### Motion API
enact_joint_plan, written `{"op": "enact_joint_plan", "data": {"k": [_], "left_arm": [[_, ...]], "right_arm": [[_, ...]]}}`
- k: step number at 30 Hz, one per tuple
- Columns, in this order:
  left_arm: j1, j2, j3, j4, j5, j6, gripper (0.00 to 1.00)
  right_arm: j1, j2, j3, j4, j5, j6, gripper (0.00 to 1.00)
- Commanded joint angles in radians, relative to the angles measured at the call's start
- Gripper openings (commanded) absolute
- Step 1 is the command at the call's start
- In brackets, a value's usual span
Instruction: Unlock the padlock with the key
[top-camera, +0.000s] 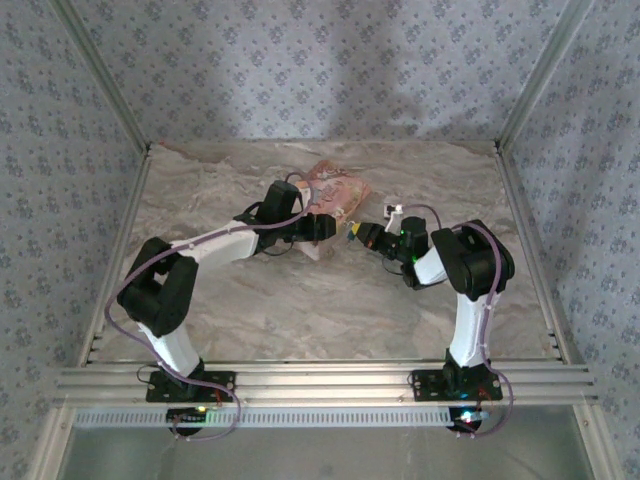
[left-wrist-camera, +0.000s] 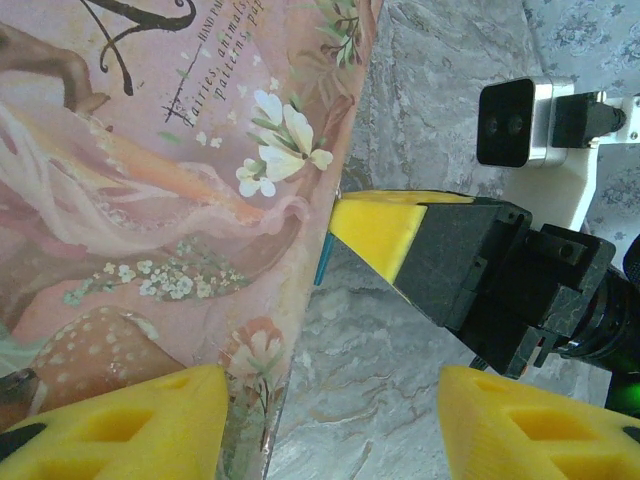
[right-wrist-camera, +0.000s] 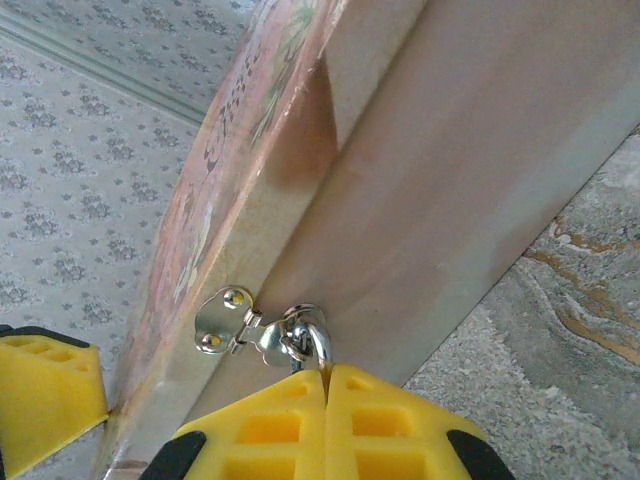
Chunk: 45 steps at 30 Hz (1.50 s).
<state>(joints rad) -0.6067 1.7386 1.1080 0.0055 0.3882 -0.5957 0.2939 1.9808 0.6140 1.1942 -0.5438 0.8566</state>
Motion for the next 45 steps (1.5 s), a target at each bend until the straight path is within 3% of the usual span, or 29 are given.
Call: {"op": "enact_joint_plan", "data": {"k": [1,15,29,45], "left_arm": [[0.012,0.012,-0.067,-0.199,-0.025,-0.033,0.59],[0.014,-0.017,0.130,-0.297,0.005,0.018,0.63],[-0.051,0.228,0.437,-0.349,0.058,0.040,0.62],[-0.070,0.242,0.316,-0.276,0.038,-0.066,0.61]], "right_arm": [[-0.018,-0.009,0.001,0.061,0.040,-0.039,0.00],[0.095,-0.095,-0.147,0.038,0.096,-0.059,0.00],[0.121,-0.084,-0.182,0.123,0.194,0.009,0.00],[0.122,-0.040,-0.153,0.171,0.252,0.092,0.00]]}}
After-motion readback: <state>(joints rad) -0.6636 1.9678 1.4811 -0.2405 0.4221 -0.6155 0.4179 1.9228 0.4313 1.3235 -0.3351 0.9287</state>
